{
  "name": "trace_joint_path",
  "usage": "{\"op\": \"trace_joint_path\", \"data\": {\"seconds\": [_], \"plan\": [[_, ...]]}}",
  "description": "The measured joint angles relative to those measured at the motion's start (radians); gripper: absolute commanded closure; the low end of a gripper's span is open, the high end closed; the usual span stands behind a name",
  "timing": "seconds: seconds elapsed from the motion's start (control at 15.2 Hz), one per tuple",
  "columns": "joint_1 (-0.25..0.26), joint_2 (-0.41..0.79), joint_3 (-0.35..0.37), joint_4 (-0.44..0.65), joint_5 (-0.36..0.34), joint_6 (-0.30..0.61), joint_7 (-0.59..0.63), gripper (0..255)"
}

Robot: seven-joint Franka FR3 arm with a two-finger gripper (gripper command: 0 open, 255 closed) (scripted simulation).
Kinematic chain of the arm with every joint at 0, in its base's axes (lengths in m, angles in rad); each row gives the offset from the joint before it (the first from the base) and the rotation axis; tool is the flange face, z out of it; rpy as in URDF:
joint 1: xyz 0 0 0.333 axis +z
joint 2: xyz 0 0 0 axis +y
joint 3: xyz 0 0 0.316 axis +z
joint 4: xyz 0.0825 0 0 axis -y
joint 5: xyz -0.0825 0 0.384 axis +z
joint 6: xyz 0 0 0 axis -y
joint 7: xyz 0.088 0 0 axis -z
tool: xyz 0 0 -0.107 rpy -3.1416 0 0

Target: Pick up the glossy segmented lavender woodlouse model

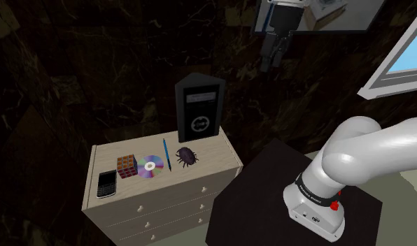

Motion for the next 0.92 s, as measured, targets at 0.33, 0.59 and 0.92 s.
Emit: {"op": "trace_joint_path", "data": {"seconds": [0.33,0.59,0.92], "plan": [[0.011,0.008,0.037,-0.089,0.023,0.109,0.028,0],[0.028,0.041,0.087,-0.176,0.054,0.247,0.064,0],[0.053,0.115,0.153,-0.254,0.092,0.424,0.111,0]]}}
